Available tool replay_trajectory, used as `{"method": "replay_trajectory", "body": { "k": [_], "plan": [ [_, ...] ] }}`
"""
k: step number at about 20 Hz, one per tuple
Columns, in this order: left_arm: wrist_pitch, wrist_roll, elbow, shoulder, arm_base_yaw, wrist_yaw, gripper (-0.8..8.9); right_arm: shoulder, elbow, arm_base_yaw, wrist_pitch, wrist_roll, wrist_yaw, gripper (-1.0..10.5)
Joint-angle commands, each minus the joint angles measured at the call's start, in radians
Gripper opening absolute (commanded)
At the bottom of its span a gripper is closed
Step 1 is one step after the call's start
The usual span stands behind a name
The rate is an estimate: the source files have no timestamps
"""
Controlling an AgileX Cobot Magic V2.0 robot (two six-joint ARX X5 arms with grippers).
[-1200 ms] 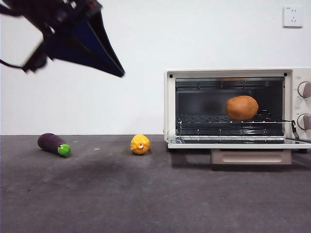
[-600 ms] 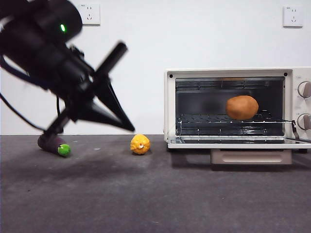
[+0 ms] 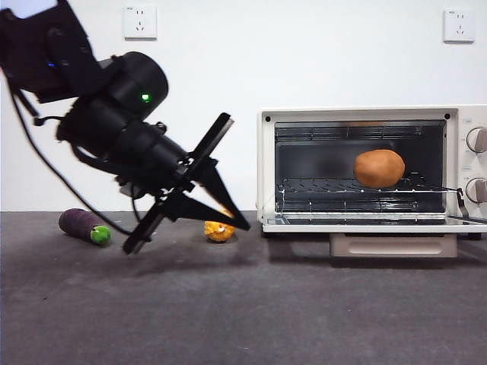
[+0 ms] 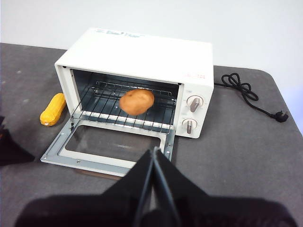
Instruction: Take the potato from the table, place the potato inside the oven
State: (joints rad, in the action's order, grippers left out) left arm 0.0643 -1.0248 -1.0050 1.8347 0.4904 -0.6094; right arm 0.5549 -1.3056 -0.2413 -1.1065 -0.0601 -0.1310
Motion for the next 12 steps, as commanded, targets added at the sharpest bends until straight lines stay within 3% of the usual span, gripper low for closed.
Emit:
{"method": "replay_trajectory", "body": {
  "k": [1,3,12],
  "plan": [
    [-0.042,-0.028,-0.032,0.034,0.009,0.04,-0.05,-0.003,-0.005,-0.002,0.009,-0.006,0.0,-0.1],
    [-0.096,-0.028,-0.048,0.04,0.011,0.097,-0.05,-0.003,-0.005,-0.002,0.006,-0.006,-0.001,-0.1],
    [-0.031,-0.093,-0.05,0.094,0.035,0.085,-0.05,-0.003,-0.004,-0.002,0.04,-0.008,0.0,-0.1]
  ]
}}
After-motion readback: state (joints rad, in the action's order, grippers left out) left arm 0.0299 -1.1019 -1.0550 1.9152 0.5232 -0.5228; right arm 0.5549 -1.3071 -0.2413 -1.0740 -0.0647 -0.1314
